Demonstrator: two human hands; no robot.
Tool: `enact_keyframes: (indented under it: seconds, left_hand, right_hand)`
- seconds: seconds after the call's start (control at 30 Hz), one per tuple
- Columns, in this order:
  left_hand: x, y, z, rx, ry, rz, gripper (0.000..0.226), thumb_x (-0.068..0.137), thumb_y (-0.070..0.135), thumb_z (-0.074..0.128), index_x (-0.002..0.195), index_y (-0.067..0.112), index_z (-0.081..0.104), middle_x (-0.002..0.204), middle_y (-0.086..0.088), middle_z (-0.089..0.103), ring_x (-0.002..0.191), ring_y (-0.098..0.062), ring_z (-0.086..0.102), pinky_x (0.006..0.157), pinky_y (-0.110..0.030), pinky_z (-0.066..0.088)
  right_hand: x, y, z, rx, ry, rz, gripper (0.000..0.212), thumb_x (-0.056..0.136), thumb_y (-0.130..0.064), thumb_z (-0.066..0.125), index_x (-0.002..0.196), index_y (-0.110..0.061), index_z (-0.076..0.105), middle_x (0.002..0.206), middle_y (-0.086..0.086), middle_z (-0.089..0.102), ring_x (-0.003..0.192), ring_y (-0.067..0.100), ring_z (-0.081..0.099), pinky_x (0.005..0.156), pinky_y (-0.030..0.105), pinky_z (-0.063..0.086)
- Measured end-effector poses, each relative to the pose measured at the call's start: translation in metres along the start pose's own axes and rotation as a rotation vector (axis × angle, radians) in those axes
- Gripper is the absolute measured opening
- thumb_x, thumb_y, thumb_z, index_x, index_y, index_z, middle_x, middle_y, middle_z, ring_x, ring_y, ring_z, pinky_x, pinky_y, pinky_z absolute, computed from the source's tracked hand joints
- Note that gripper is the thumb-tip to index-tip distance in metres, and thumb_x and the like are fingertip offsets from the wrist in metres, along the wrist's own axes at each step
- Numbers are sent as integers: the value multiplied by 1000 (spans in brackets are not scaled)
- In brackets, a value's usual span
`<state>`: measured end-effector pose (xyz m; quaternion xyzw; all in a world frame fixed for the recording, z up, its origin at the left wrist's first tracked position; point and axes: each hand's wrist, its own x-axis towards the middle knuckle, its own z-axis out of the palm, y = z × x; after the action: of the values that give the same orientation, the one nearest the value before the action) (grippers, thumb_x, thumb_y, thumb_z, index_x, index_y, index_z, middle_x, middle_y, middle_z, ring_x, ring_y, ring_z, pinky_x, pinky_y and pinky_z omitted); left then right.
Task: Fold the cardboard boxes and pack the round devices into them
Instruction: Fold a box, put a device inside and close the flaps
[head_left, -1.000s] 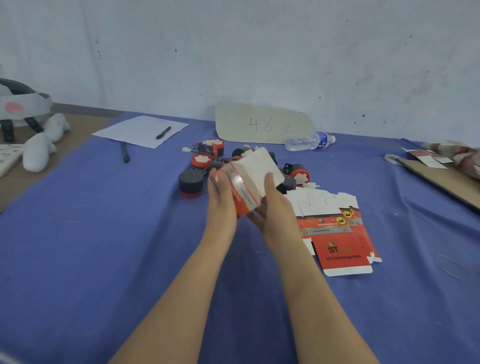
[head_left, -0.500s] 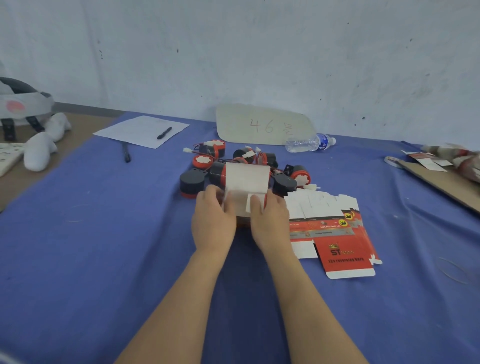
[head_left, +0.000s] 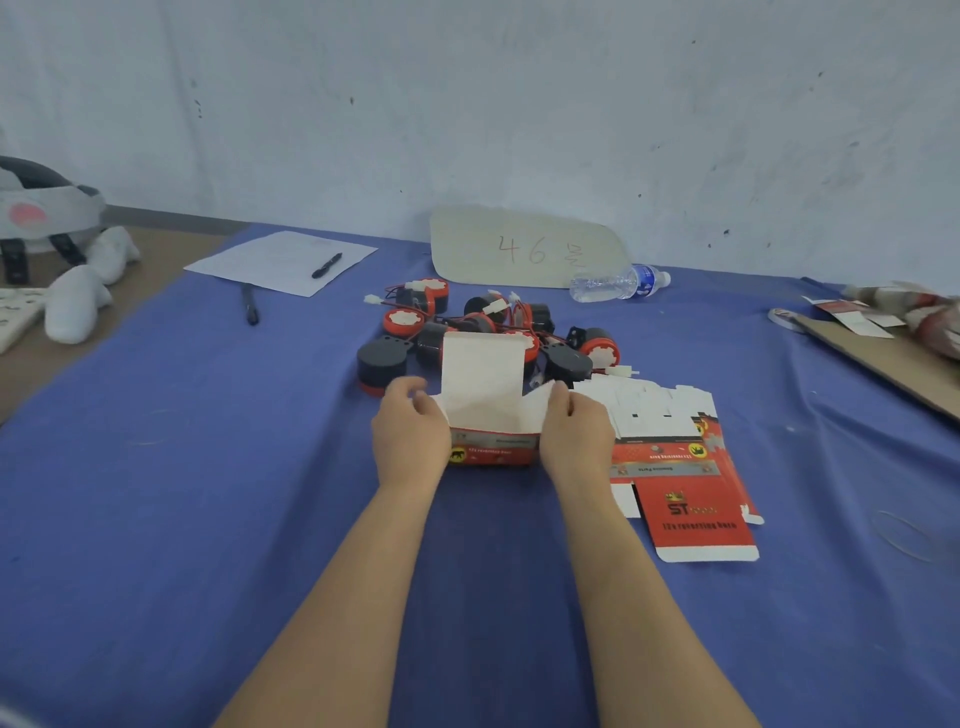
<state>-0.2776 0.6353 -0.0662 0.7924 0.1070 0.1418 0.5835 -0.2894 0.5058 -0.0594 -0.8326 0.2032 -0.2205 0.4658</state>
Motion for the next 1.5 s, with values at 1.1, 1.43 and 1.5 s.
enact_keyframes:
  seconds: [1.1,1.43,1.5]
  left_hand:
    - [73,-18,-4,558,30,-29,87,83,54,65,148,12,25,148,-13,38,139,-35,30,114,-49,23]
    - [56,20,-29,-719,171,-108,25,88,45,63,92,22,55,87,9,66,82,-10,64,61,-17,47]
    - [49,32,-38,-917,93,-49,25,91,46,57,99,22,57,93,2,68,78,-12,68,61,-21,52]
  right_hand:
    - [-8,-3,6,-341,-44,-148,36,95,-20,43,129,-15,52,131,3,51,119,22,40,97,31,36]
    - [-10,-4,9,-471,-7,-189,34,95,-28,42,123,-21,60,136,-1,44,128,21,33,108,40,25]
    - [-13,-5,15,-474,-38,-225,35,97,-34,38,119,-22,63,135,0,43,127,21,32,108,40,24]
